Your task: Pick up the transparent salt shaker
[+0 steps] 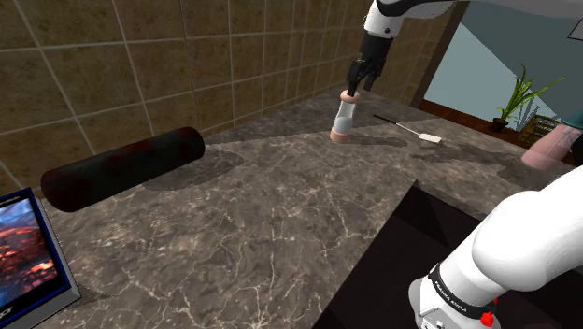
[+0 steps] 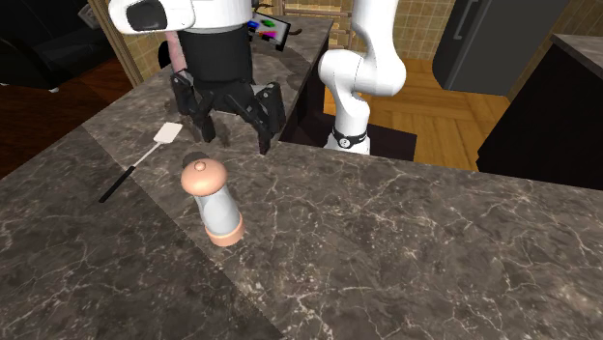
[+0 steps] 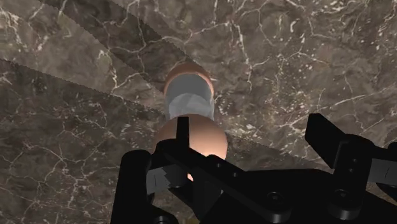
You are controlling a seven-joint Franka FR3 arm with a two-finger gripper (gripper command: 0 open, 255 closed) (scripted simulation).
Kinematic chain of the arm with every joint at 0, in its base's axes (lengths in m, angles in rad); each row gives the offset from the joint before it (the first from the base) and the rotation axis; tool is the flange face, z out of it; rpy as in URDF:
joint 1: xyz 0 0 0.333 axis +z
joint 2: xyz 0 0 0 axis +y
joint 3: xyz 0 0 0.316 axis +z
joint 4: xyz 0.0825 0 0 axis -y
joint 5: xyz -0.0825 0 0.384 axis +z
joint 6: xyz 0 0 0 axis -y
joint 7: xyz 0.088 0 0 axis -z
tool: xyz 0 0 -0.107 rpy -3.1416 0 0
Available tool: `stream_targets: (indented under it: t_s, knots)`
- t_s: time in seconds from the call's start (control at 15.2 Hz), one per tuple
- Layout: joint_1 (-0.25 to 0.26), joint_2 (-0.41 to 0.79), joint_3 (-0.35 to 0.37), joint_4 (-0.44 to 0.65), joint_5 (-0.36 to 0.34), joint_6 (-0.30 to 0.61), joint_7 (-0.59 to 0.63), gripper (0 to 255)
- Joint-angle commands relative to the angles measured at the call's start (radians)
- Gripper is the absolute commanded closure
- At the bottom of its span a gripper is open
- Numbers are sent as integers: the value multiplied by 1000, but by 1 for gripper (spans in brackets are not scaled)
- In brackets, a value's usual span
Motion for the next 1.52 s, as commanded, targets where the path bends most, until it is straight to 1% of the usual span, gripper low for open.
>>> stream_targets:
  t_s: [0.0,0.26,0.73,0.86,0.92,1.45]
  knots:
    - [-4,79,-17,84,13,-3,-31,0]
    - [-17,224,-43,244,45,-18,-89,0]
    - [-17,223,-42,149,45,77,-92,0]
    - [-17,223,-42,141,45,84,-92,0]
    - [-18,223,-42,141,45,84,-92,255]
    - [-18,222,-43,140,45,84,-93,255]
